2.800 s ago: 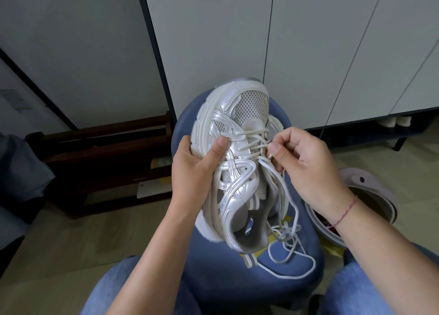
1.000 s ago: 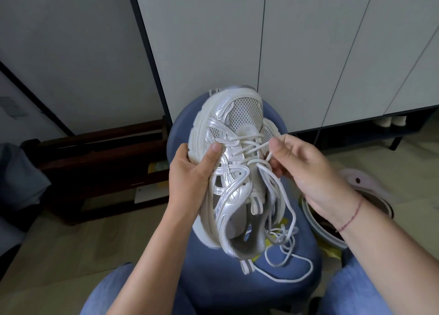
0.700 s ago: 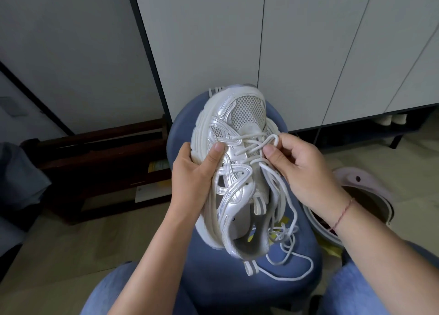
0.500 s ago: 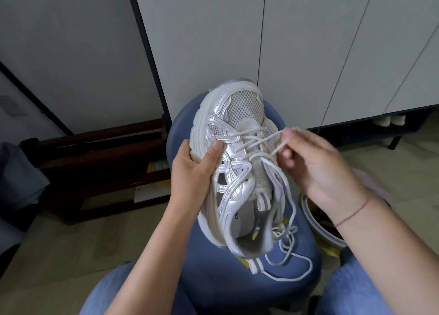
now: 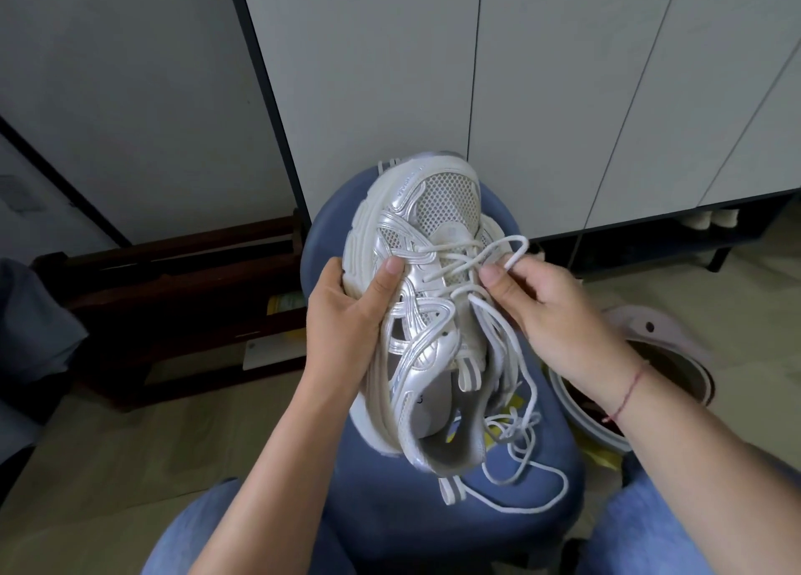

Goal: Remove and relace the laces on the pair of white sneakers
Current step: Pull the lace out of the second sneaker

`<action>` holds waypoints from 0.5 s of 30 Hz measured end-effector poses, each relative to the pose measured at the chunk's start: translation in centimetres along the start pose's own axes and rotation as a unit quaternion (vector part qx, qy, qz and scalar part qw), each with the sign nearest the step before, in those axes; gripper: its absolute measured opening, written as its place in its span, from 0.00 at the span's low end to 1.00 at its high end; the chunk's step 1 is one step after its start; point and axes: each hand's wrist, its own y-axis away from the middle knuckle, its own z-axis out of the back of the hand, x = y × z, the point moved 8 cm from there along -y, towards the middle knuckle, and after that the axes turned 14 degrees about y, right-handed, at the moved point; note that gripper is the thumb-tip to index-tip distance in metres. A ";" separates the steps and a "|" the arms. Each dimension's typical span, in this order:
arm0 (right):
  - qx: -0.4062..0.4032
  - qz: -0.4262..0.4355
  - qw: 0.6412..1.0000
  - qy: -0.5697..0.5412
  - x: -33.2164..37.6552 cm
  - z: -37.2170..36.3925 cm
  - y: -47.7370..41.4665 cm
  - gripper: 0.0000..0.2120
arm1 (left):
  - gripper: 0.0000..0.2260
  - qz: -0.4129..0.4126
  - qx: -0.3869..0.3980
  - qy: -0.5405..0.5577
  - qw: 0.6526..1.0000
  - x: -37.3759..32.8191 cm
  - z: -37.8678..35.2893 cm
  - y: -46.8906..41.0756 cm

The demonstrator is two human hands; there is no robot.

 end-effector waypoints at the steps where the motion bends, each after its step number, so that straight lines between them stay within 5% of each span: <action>1: -0.004 0.001 1.000 -0.004 0.1 0.0 0.0 0.28 | 0.23 -0.004 0.003 -0.002 1.000 -0.1 -0.2 0.1; 6: 0.003 -0.062 0.970 -0.237 0.1 -0.2 0.1 0.12 | 0.22 0.002 0.004 0.010 1.000 0.1 0.0 -0.3; 12: 0.037 -0.138 0.774 -0.617 0.2 0.5 -0.6 0.16 | 0.21 -0.003 0.014 0.027 1.000 -0.4 0.0 -0.4; 15: 0.020 -0.168 0.774 -0.610 -0.9 0.5 -0.8 0.17 | 0.20 -0.007 0.006 0.018 1.000 -0.4 0.0 -0.3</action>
